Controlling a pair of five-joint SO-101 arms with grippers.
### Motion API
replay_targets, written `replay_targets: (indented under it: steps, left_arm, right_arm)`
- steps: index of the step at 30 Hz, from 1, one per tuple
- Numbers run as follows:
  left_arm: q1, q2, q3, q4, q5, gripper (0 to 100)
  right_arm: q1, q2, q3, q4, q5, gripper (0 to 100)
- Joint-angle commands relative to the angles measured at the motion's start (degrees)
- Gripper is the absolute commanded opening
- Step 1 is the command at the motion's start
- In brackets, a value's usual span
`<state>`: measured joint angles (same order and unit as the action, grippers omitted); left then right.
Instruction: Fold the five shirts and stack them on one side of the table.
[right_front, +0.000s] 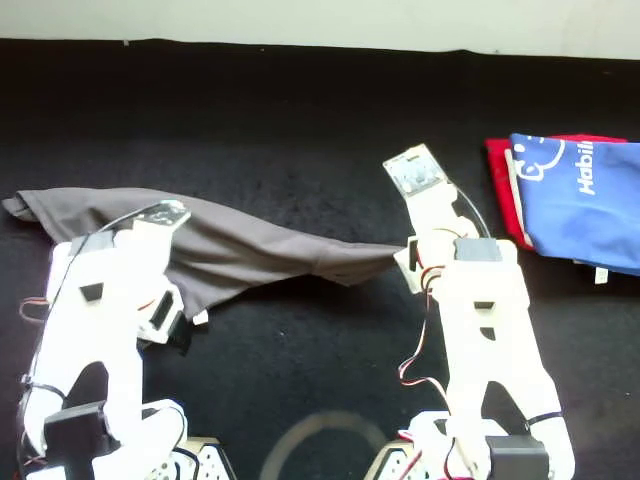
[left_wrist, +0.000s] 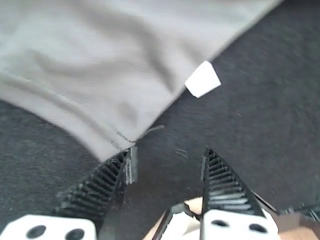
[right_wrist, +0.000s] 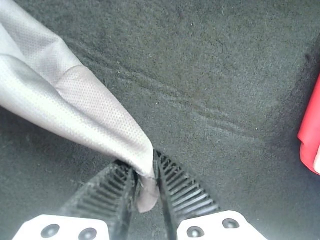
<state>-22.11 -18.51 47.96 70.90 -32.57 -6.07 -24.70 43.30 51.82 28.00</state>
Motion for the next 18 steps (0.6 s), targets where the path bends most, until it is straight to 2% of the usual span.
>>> replay_targets:
  steps: [1,4,8,12,18]
  left_arm:
    - [-3.38,-1.98,0.84,-3.78,-0.97,22]
    - [-5.41,-1.98,2.33,-7.82,-4.57,22]
    - [-7.08,-1.98,3.3,-13.89,-4.84,22]
    - [-6.37,-1.01,3.38,-15.03,-4.92,22]
    - [-6.55,10.42,2.07,-17.32,-5.19,21]
  right_arm:
    - [-0.31,-2.24,-0.22,0.31,0.18,0.7]
    - [-0.31,-2.24,-0.22,0.31,0.18,0.7]
    - [-0.4,-2.24,-0.13,0.31,0.18,0.7]
    - [-0.4,-2.15,-0.13,0.31,0.18,0.7]
    - [-0.4,-2.15,-0.13,0.31,0.18,0.7]
